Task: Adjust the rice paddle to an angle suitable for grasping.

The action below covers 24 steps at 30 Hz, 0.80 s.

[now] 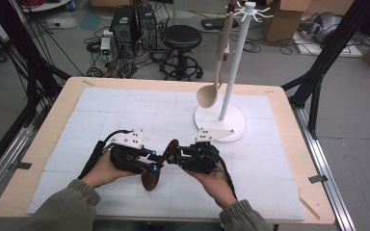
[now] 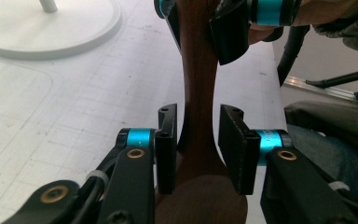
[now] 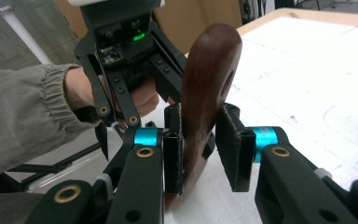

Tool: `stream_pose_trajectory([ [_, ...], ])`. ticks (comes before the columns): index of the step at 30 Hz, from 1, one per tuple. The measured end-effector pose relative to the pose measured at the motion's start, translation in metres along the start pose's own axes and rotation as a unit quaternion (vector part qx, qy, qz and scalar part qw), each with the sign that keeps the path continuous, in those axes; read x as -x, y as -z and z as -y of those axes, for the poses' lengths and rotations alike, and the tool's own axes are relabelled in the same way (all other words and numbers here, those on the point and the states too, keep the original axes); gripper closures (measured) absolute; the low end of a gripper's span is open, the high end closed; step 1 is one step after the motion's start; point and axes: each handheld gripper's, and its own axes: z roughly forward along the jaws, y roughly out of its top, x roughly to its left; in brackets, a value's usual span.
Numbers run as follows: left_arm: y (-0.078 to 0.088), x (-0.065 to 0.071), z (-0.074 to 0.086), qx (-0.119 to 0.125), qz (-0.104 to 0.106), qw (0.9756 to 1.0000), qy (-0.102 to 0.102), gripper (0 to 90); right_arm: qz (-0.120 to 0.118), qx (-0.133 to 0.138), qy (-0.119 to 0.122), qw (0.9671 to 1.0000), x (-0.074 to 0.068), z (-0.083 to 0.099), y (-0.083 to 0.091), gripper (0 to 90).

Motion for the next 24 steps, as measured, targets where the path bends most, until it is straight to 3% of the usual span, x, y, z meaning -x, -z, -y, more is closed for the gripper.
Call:
stream_pose_trajectory([
  [8, -0.0003, -0.0004, 0.0004, -0.003, 0.002, 1.0, 0.004, 62.9, -0.001, 0.0, 0.014, 0.9999, -0.0017, -0.0058, 0.0017, 73.0],
  [14, -0.0002, -0.0003, -0.0002, 0.004, 0.004, 1.0, 0.005, 67.0, 0.002, 0.014, 0.016, 0.9998, -0.0017, -0.01, 0.007, 74.3],
  [24, -0.0067, 0.0017, -0.0004, 0.001, 0.012, 0.9999, 0.006, 61.4, -0.007, 0.009, 0.044, 0.999, -0.0081, -0.011, 0.0043, 75.1],
])
